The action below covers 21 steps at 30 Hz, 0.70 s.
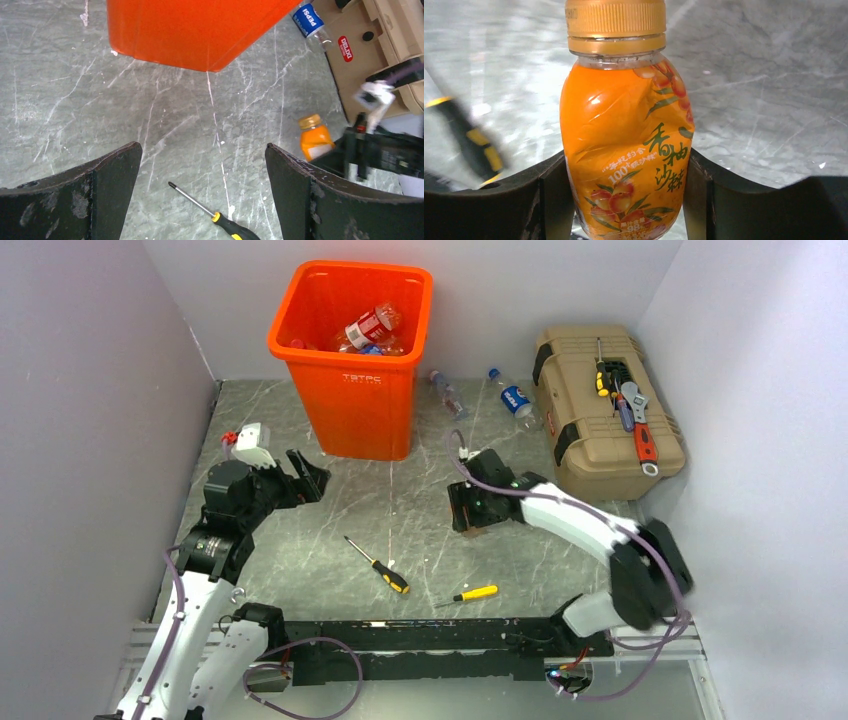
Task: Put the plastic bottles in the bin
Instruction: Pick up the plastic bottle at the center of the board.
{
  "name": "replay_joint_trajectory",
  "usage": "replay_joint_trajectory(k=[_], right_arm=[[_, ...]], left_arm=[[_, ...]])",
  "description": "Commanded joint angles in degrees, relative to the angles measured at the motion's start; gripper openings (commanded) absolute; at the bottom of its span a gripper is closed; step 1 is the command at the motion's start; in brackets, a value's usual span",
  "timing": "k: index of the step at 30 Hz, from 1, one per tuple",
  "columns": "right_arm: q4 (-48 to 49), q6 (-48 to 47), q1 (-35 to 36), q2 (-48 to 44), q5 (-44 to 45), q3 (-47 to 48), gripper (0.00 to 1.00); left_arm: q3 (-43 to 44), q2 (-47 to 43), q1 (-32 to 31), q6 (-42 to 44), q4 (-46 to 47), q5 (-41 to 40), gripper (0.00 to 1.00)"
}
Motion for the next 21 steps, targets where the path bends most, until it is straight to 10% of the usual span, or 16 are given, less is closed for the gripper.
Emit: replay_joint_trajectory(k=[1, 7, 14, 21], right_arm=[[18.2, -1.9, 4.0, -19.4, -5.9, -7.2, 0.48], [51.9, -6.1, 13.8, -41.3, -10.0, -26.3, 0.44], [78.7, -9.3, 22.9, -45.2, -5.8, -36.7, 0.42], [84.8, -14.3, 29.0, -41.1, -0.4, -35.9, 0.42]], left_arm=[[0.1, -1.5, -0.2, 0.5, 6.8, 4.5, 0.99], [-4.9, -2.8, -0.5, -10.7, 26.3, 22.3, 0.99], [-1.9, 2.5, -2.6, -22.5, 50.5, 37.2, 0.99], [13.8, 12.9, -24.1, 6.2, 22.8, 34.4, 0.99]])
